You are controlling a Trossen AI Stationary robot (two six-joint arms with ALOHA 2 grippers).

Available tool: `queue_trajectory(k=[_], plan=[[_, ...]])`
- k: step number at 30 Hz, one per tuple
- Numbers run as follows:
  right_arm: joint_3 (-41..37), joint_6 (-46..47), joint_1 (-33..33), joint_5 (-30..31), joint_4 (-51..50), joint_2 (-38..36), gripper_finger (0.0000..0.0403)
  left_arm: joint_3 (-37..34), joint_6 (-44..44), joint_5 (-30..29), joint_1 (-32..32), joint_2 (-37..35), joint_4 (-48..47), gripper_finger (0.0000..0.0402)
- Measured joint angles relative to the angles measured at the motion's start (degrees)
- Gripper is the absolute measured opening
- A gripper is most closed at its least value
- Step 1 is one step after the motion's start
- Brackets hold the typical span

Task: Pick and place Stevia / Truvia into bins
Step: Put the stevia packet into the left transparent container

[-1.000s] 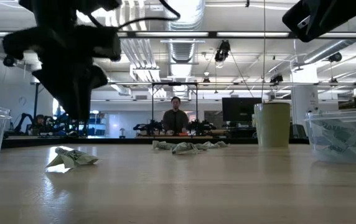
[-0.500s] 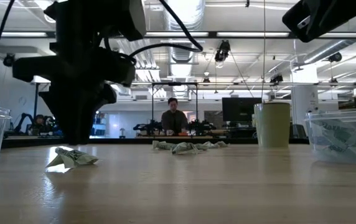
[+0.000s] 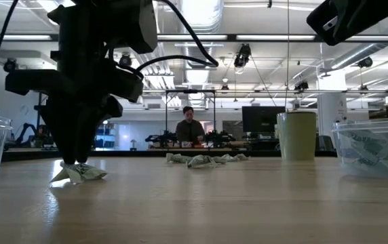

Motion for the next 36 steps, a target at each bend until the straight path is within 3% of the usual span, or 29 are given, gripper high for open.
queue_trajectory(k=[17, 28, 36], plan=[[0.0, 0.0, 0.0, 0.0, 0.2, 0.0, 0.0068, -1.9, 0.0, -0.9, 0.0, 0.0, 2.4, 0.0111], [0.0, 0.0, 0.0, 0.0, 0.3, 0.0, 0.0066, -2.5, -0.1, -5.3, 0.0, 0.0, 2.4, 0.0110], [0.0, 0.0, 0.0, 0.0, 0.3, 0.0, 0.0070, -2.5, 0.0, -5.4, 0.0, 0.0, 2.6, 0.0055]])
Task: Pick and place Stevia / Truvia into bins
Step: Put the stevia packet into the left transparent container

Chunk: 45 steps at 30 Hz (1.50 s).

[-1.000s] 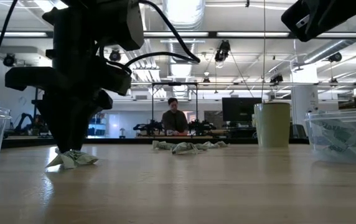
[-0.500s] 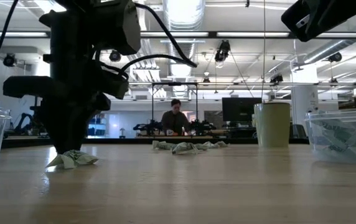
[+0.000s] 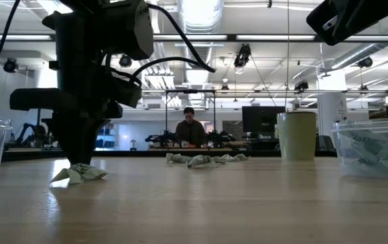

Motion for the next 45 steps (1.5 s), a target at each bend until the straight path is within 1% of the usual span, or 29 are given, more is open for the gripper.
queue_trajectory(k=[4, 6, 17, 22, 27, 30, 36, 41, 45], plan=[[0.0, 0.0, 0.0, 0.0, 0.0, 0.0, 0.0065, 0.0, 0.0, 0.0, 0.0, 0.0, 0.0, 0.0015], [0.0, 0.0, 0.0, 0.0, 0.0, 0.0, 0.0063, 0.0, 0.0, 0.0, 0.0, 0.0, 0.0, 0.0004], [0.0, 0.0, 0.0, 0.0, 0.0, 0.0, 0.0070, 1.0, 0.5, 0.0, 0.0, -0.1, -1.0, 0.0001], [0.0, 0.0, 0.0, 0.0, 0.0, 0.0, 0.0065, 3.3, 0.5, -1.5, 0.0, -0.9, -4.7, 0.0000], [0.0, 0.0, 0.0, 0.0, 0.0, 0.0, 0.0065, 5.5, 0.0, -1.9, 0.0, -2.9, -8.2, 0.0000], [0.0, 0.0, 0.0, 0.0, 0.0, 0.0, 0.0068, 6.4, -0.7, -1.9, -0.6, -5.0, -8.6, 0.0000], [0.0, -0.3, 0.0, 0.0, 0.0, 0.0, 0.0069, 6.8, -5.3, -1.4, -3.7, -10.7, -9.9, 0.0000], [-0.1, -1.2, 0.0, 0.0, -0.1, 0.0, 0.0063, 6.7, -10.3, -1.4, -8.2, -15.1, -10.0, 0.0000], [-0.1, -1.5, 0.0, 0.1, 0.1, 0.0, 0.0065, 6.6, -14.3, -1.3, -12.1, -17.1, -9.8, 0.0000]])
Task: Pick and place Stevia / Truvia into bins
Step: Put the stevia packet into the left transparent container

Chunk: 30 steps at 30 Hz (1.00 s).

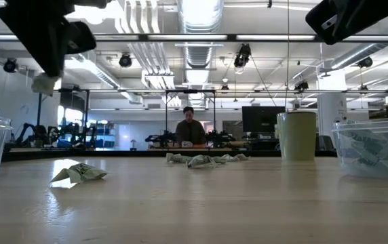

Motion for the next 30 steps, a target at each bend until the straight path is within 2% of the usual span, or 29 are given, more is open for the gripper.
queue_trajectory(k=[8, 16, 23, 30], plan=[[0.0, -0.5, 0.0, 0.0, 1.1, 0.0, 0.0070, -0.2, -6.7, 0.5, -6.7, 0.4, 0.3, 0.0000], [0.0, -3.0, 0.0, 0.0, 3.2, 0.0, 0.0063, -1.5, -12.0, 1.8, -10.2, 2.2, 3.9, 0.0000], [0.0, -2.9, 0.0, 0.0, 3.3, 0.0, 0.0065, -2.5, -12.8, 2.1, -11.1, 3.8, 6.2, 0.0000], [-0.1, -2.8, 0.0, 0.0, 3.3, 0.0, 0.0062, -4.8, -12.8, 5.6, -11.2, 4.9, 6.4, 0.0000]])
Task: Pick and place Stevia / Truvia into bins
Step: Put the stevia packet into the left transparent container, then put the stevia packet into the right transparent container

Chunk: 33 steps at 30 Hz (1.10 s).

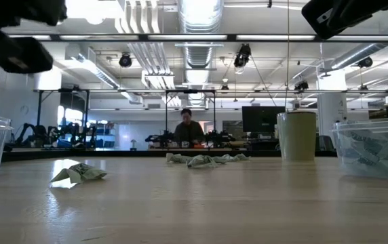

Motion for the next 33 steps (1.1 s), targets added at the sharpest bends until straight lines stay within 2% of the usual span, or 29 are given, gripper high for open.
queue_trajectory(k=[17, 28, 33], plan=[[0.0, -0.2, 0.0, 0.0, 1.3, 0.0, 0.0060, -3.6, -2.9, -0.2, 0.1, 0.0, -0.2, 0.0005], [-0.2, -0.2, 0.0, 0.0, 1.3, 0.0, 0.0059, -4.8, -4.4, -1.6, 0.1, 0.0, 0.3, 0.0115], [-0.2, -0.2, 0.0, 0.0, 1.3, 0.0, 0.0061, -3.7, -4.0, -1.1, 0.1, -0.7, -0.7, 0.0149]])
